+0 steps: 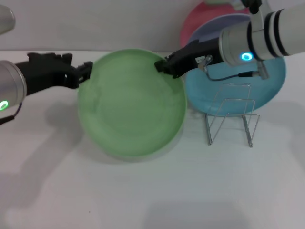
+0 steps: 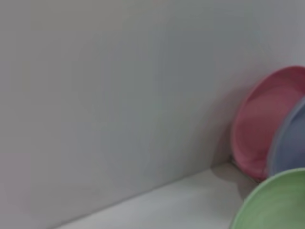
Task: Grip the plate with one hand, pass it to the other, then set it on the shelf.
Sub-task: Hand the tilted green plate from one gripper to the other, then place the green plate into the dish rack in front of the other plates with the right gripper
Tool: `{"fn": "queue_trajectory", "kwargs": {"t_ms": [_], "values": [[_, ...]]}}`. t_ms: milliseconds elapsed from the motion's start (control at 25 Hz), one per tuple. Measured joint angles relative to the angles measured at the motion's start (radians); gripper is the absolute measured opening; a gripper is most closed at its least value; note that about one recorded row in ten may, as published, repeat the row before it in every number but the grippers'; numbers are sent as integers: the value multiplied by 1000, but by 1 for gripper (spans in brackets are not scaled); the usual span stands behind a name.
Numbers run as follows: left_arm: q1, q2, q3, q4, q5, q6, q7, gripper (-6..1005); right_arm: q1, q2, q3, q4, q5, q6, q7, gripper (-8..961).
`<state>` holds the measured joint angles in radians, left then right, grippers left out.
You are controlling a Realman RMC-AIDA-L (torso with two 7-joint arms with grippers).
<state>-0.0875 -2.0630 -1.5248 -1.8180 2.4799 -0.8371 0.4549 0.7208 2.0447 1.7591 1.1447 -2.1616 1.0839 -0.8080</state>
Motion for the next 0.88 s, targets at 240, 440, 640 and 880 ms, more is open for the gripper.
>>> {"fn": "queue_trajectory", "kwargs": {"t_ms": [240,440,640,880], "values": [[12,1,-6,-32,7,63,14,541,-37,2,30,62,-7,6,-40,52],[58,0,-3,-29,4,236,47,610,-136,25,89,201,35,8,-203,53],[106,1,12,-10,4,363,50,657,-281,29,111,320,280,7,-458,52],[129,1,25,41,1,438,55,654,-434,29,140,350,517,11,-746,51]]}}
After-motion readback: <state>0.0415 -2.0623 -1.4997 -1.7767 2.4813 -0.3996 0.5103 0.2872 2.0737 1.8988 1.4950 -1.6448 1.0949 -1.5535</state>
